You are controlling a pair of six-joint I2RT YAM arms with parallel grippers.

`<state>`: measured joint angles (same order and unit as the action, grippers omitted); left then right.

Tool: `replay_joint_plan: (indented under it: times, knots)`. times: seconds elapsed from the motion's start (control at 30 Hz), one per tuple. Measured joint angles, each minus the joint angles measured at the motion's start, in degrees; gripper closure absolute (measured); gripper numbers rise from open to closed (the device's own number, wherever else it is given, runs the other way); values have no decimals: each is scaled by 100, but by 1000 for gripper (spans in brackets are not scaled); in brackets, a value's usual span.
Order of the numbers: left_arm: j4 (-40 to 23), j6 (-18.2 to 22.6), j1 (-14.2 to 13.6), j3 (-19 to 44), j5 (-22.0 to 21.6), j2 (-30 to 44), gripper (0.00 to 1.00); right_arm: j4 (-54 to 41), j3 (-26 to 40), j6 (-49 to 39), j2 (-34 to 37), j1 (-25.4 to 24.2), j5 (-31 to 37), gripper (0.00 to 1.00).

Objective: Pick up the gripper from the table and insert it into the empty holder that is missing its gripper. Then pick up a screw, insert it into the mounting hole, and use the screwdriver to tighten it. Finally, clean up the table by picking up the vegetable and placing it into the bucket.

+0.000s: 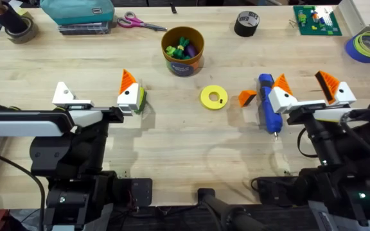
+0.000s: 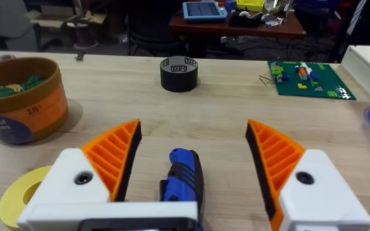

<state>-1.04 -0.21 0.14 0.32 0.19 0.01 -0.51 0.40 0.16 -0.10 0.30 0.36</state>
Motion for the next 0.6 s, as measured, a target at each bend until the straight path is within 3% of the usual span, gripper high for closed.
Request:
replay_joint_plan:
  times: [0.6]
  knots:
    - [-114, -30, 0, 81, 90, 0, 15, -159, 125, 83, 1, 0, -2, 6]
